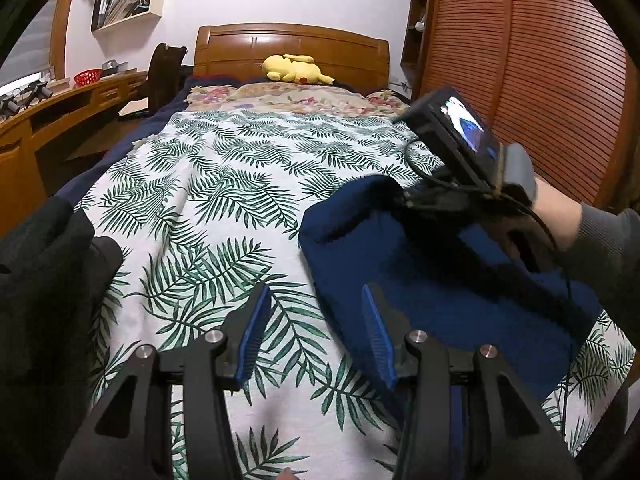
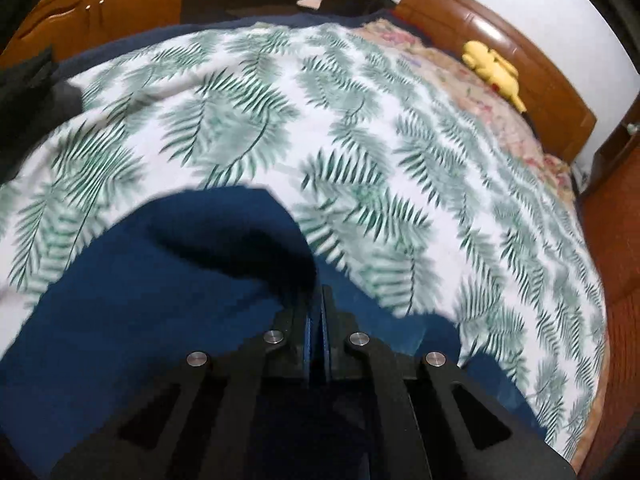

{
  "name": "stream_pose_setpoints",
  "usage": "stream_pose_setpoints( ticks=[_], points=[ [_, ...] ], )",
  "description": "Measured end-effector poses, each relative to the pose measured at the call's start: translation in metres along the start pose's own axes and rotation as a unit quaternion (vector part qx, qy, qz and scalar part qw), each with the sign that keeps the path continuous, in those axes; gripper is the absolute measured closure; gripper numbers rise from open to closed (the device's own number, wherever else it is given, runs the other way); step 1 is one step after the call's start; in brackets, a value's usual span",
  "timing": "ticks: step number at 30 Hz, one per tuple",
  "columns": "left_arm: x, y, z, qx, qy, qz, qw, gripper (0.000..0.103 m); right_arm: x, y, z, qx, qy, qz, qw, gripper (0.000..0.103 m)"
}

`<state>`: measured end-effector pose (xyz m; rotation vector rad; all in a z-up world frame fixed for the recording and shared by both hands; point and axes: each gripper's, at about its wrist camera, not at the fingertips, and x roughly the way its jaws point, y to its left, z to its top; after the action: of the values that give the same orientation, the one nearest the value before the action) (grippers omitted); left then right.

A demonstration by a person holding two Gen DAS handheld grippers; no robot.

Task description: Fold large clothes

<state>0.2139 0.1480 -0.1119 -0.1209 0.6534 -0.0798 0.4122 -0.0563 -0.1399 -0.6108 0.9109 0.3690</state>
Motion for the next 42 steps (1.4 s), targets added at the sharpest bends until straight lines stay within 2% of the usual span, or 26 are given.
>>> stream_pose_setpoints(
  ticks=[3,5,6,7,9,12,14,19,24,29,35,39,42],
  points=[
    [-0.001,-0.002,0.001,0.002,-0.002,-0.001,1.0000,0.057,0.002,0.002,0.012,-0.012,-0.015,-0.037,0.999,0.101],
    [-0.001,-0.004,0.001,0.004,-0.002,-0.002,1.0000,0.057,0.002,-0.001,0.018,-0.015,-0.016,-0.057,0.998,0.088],
    [-0.001,-0.005,0.001,0.005,-0.002,-0.002,1.0000,0.057,0.000,-0.009,0.020,-0.005,-0.020,-0.084,0.996,0.070],
    [0.000,-0.006,0.001,0.006,-0.001,-0.003,1.0000,0.057,-0.002,-0.015,0.021,0.004,-0.024,-0.101,0.995,0.057],
    [0.000,-0.007,0.002,0.007,-0.002,-0.003,1.0000,0.057,-0.011,-0.039,0.019,0.037,-0.033,-0.133,0.990,0.050],
    [-0.001,-0.010,0.004,0.007,-0.005,-0.006,0.9999,0.057,-0.022,-0.065,0.005,0.070,-0.035,-0.136,0.988,0.048],
    [-0.004,-0.014,0.007,0.010,-0.011,-0.009,0.9998,0.057,-0.029,-0.079,-0.014,0.098,-0.028,-0.121,0.987,0.048],
    [-0.009,-0.026,0.012,0.017,-0.025,-0.022,0.9993,0.057,-0.041,-0.106,-0.099,0.179,0.011,-0.086,0.980,0.048],
    [-0.008,-0.046,0.013,0.033,-0.024,-0.032,0.9986,0.057,-0.070,-0.126,-0.190,0.237,0.042,-0.093,0.966,0.048],
    [-0.008,-0.073,0.012,0.048,-0.024,-0.047,0.9974,0.057,-0.110,-0.142,-0.253,0.283,0.046,-0.105,0.952,0.048],
    [-0.001,-0.116,0.005,0.073,-0.013,-0.065,0.9951,0.057,-0.139,-0.144,-0.311,0.313,0.048,-0.102,0.943,0.048],
    [0.005,-0.147,0.001,0.094,0.000,-0.074,0.9928,0.057,-0.156,-0.138,-0.331,0.328,0.035,-0.086,0.940,0.047],
    [0.007,-0.169,-0.002,0.107,0.006,-0.082,0.9909,0.057,-0.167,-0.134,-0.338,0.338,0.017,-0.073,0.938,0.037]
  ],
)
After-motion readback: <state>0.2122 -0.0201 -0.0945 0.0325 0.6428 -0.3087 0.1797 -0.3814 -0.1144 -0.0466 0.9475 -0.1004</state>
